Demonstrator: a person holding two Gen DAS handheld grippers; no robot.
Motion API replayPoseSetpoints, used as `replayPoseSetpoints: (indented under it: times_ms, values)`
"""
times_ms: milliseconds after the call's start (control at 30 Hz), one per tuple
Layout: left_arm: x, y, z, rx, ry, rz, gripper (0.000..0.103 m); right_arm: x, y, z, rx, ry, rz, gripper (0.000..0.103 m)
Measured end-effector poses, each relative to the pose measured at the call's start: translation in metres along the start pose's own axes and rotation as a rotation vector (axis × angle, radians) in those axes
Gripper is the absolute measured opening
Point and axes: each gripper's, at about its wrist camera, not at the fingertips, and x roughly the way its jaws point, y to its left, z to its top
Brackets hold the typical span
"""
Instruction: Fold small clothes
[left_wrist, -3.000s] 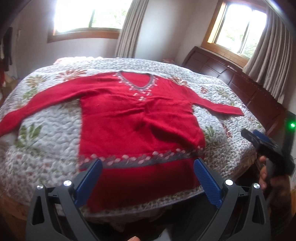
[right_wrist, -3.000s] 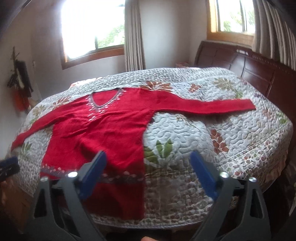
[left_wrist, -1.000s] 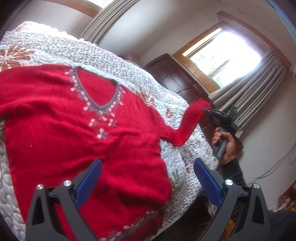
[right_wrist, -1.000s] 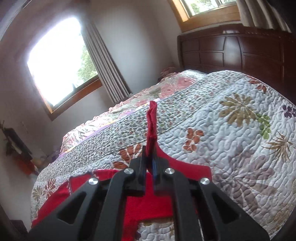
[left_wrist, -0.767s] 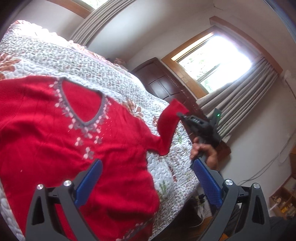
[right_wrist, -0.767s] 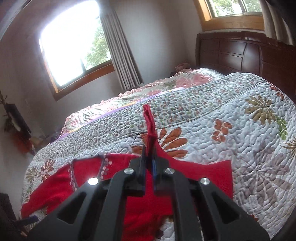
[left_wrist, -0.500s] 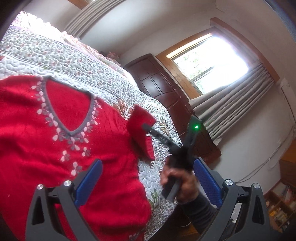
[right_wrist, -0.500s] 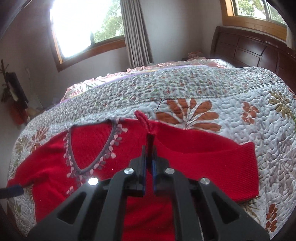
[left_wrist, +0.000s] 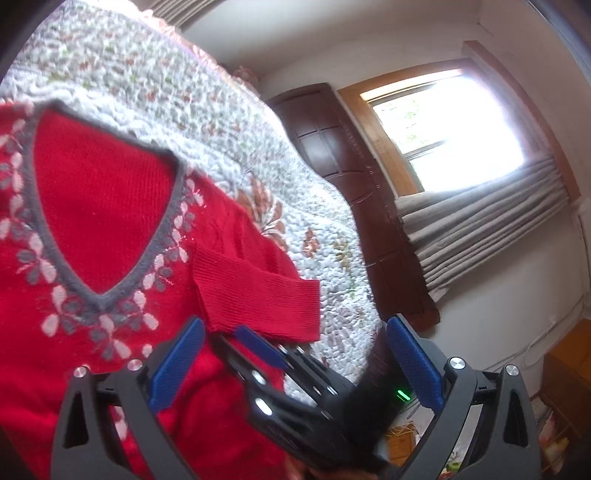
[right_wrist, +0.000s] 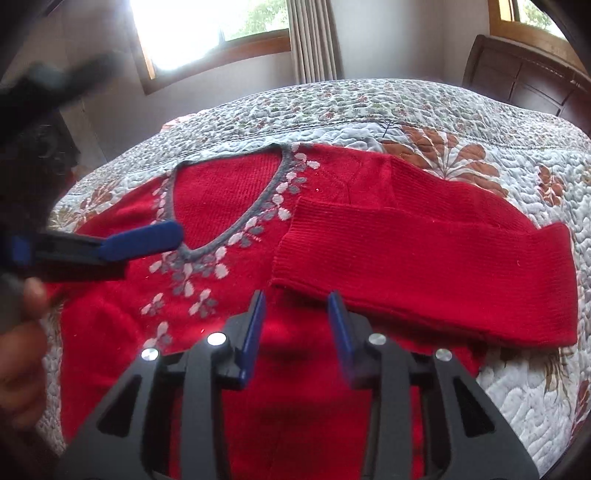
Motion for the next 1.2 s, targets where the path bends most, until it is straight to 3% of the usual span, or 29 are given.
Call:
replayPoseSetpoints:
  times_ms: [133, 233, 500, 567, 633, 733, 1000, 1200]
  values:
    - [0.036, 0.015, 0.006, -0.061, 0.064, 0.097, 0.099, -0.054, -0.013, -0.043, 0.082, -0.052, 0.123, 0.041]
    - [0.06, 0.018, 0.01, -0.053, 0.11, 0.206, 0.099, -0.09, -0.017, -0.086, 0.119, -0.078, 0.189, 0.046]
    - [0.095, 0.009, 0.018, -0.038, 0.2, 0.284, 0.098, -0.143, -0.023, -0.177, 0.249, -0.049, 0.296, 0.052]
    - [0.1, 0.008, 0.018, -0.036, 0.221, 0.298, 0.085, -0.15, -0.023, -0.197, 0.31, -0.033, 0.34, 0.052]
    - [0.103, 0.007, 0.017, -0.028, 0.237, 0.335, 0.044, -0.155, -0.022, -0.212, 0.353, -0.02, 0.373, 0.052]
    - [0.102, 0.005, 0.015, -0.001, 0.223, 0.4, 0.008, -0.161, -0.018, -0.223, 0.355, -0.007, 0.395, 0.052]
    - [0.074, -0.023, 0.026, 0.091, 0.159, 0.469, 0.004, -0.18, -0.016, -0.231, 0.331, -0.018, 0.408, 0.052]
    - [0.011, -0.047, 0.056, 0.165, 0.081, 0.536, 0.004, -0.18, -0.01, -0.238, 0.338, 0.001, 0.43, 0.052]
